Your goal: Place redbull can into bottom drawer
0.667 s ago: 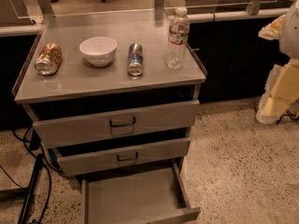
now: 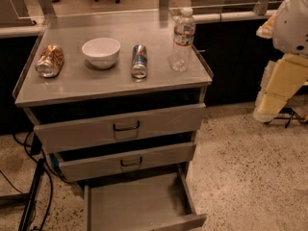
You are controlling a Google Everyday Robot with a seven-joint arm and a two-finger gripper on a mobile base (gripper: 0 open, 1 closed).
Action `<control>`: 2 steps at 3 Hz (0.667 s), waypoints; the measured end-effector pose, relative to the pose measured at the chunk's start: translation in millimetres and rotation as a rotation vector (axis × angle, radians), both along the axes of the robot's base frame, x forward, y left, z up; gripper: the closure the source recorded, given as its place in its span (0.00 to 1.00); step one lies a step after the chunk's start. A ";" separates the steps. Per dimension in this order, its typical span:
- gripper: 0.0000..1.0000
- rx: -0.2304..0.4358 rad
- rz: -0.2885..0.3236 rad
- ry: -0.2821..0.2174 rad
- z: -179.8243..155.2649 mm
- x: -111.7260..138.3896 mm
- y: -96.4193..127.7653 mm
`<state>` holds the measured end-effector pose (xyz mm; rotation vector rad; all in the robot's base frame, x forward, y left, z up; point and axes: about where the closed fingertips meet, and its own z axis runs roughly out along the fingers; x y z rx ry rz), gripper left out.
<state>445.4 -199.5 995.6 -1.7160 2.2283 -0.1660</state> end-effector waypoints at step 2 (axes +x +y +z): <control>0.00 0.016 0.021 0.002 -6.9 -8.1 14.6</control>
Offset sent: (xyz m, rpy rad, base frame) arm -0.0207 0.0334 -0.0233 0.0372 0.0322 0.0513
